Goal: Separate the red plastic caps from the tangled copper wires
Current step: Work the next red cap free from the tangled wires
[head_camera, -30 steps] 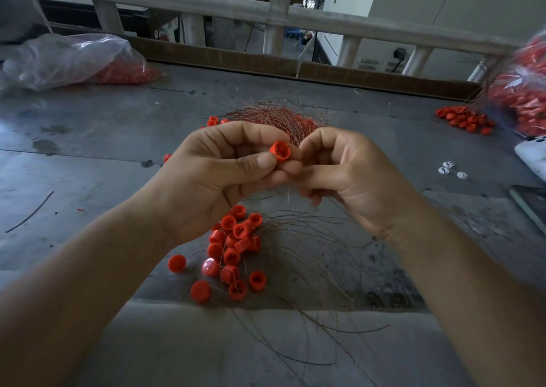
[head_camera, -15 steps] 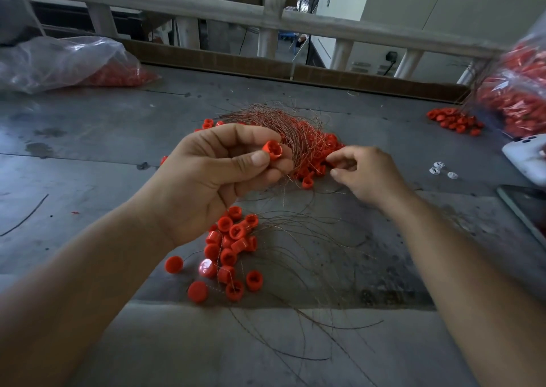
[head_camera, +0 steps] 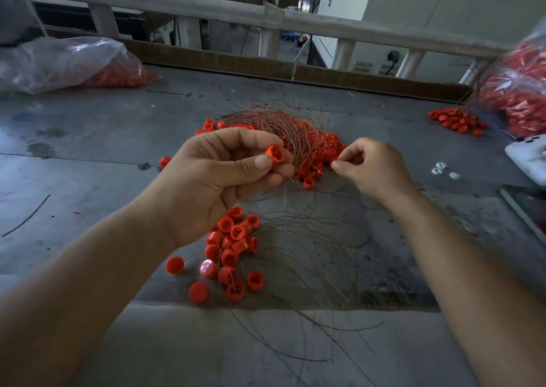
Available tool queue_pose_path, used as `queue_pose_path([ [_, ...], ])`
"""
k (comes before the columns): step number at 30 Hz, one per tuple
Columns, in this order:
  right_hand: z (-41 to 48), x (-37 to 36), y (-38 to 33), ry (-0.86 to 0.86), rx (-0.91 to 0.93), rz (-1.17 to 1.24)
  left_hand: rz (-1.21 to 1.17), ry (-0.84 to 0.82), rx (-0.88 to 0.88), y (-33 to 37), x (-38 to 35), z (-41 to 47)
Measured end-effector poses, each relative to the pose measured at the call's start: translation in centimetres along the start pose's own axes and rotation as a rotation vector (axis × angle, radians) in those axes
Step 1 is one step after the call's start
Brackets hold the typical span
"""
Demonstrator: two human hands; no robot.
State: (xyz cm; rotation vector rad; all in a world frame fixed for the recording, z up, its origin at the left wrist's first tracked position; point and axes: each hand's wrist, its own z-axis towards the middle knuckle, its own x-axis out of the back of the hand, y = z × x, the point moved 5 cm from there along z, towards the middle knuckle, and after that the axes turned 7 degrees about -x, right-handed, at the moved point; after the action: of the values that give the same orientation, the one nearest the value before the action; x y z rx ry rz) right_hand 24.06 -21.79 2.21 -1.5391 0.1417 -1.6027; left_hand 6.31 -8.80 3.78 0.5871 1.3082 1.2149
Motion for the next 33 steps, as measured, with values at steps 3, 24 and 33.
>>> queue_pose_path([
  [3, 0.0, 1.5, -0.2, -0.016, -0.059, 0.331, 0.016, 0.014, 0.015, -0.2, 0.2, 0.0],
  [24, -4.9, -1.2, -7.1, -0.641, -0.156, 1.046, 0.106, 0.079, 0.038, -0.2, 0.7, 0.1],
  [33, -5.0, -1.6, -7.0, -0.617, -0.152, 1.031, 0.158, 0.079, 0.038, -0.1, 0.7, 0.2],
])
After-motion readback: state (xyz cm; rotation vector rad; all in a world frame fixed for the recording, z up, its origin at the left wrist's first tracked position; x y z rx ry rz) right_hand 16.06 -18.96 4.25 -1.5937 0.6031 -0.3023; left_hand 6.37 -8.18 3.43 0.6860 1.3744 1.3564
